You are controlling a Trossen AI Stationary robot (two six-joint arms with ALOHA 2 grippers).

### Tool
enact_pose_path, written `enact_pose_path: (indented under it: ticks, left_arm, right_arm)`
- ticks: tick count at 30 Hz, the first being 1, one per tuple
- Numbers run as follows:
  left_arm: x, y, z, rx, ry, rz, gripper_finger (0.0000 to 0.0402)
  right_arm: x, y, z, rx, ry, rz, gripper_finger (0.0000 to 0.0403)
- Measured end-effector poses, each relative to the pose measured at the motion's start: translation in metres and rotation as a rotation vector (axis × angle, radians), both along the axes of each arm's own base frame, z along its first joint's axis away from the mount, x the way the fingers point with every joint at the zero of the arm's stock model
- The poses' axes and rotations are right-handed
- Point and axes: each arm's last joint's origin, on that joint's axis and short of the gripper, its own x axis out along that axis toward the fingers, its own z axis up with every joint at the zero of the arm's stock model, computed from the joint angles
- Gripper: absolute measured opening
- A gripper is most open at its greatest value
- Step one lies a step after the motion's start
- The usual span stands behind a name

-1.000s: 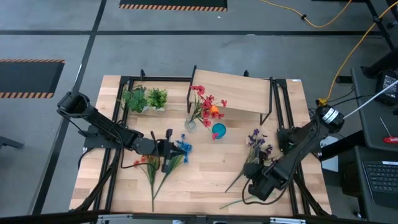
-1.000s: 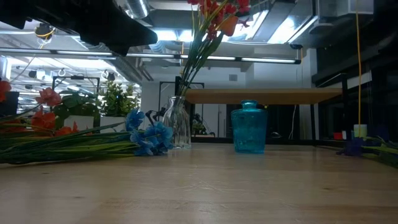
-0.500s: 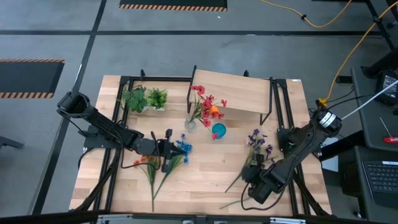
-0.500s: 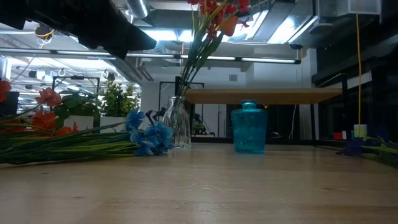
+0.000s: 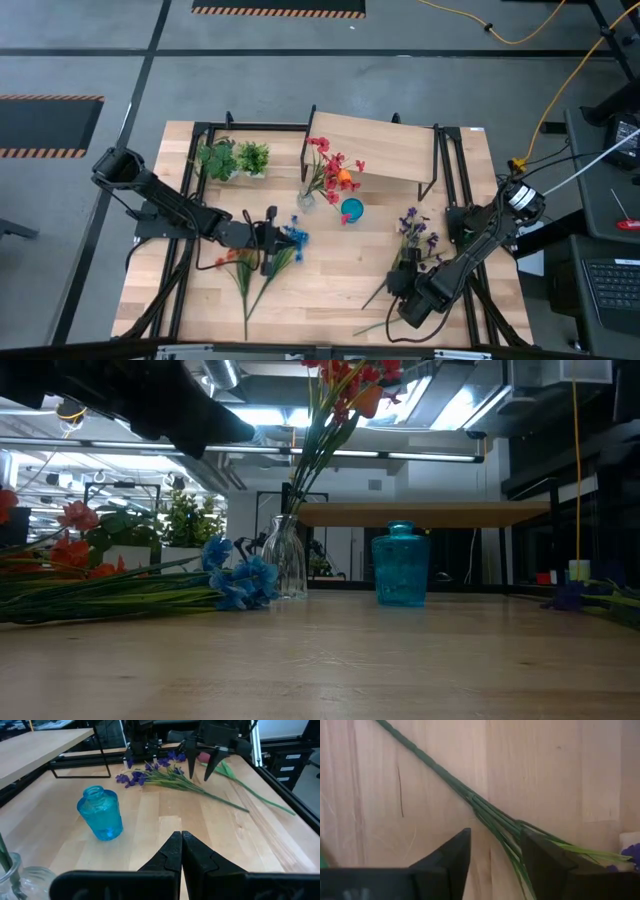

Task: Pick and place flowers into a vace then onto a shelf
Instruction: Put the purple flowers into the transparent vase

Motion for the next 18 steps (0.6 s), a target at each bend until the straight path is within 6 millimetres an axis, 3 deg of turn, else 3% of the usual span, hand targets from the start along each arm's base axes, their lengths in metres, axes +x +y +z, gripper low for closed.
enact_pose_path:
  ticks: [7, 18]
  left_arm:
    - [0.002, 0.006, 0.000, -0.012, -0.002, 0.029, 0.0004]
    - [0.003, 0.008, 0.000, -0.031, 0.000, 0.029, 0.0007]
  right_arm:
    - [-0.002, -0.008, 0.000, -0.059, 0.056, 0.011, 0.0192]
    - [0.014, -0.029, -0.007, -0.010, 0.174, 0.090, 0.0192]
